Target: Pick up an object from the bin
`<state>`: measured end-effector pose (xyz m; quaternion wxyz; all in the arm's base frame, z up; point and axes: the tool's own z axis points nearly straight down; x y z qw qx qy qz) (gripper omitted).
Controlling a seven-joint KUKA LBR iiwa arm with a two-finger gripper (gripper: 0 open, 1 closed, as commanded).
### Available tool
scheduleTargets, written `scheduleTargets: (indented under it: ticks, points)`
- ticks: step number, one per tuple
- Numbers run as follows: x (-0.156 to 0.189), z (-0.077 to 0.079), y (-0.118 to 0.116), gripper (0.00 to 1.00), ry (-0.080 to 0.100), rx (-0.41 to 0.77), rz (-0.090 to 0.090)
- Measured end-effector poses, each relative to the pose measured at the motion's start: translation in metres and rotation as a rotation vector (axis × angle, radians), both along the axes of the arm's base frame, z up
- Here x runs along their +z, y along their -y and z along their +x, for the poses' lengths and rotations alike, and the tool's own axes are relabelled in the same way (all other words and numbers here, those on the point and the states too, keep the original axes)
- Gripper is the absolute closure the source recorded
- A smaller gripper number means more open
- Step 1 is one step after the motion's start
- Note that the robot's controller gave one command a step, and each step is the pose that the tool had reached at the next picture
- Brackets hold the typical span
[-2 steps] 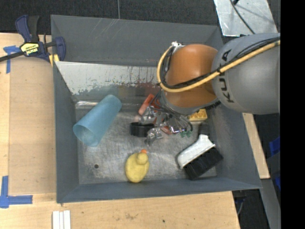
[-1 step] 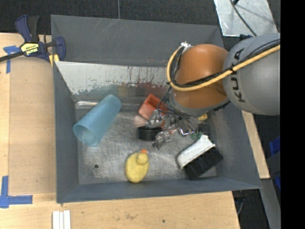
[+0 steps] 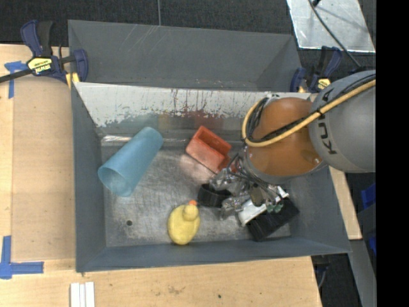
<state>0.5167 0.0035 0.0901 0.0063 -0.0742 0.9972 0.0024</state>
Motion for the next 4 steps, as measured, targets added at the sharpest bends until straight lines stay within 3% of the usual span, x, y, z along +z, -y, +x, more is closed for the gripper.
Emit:
scheduleTargets:
  ticks: [1, 2, 3, 4]
  points:
    - [0.0, 0.0, 0.0, 1.0, 0.001, -0.001, 0.0]
    - [0.04, -0.003, 0.002, 1.0, -0.014, -0.037, -0.005]
    - [0.076, 0.006, 0.006, 1.0, -0.006, -0.006, -0.006]
    - [0.064, -0.005, 0.008, 1.0, -0.01, -0.046, -0.005]
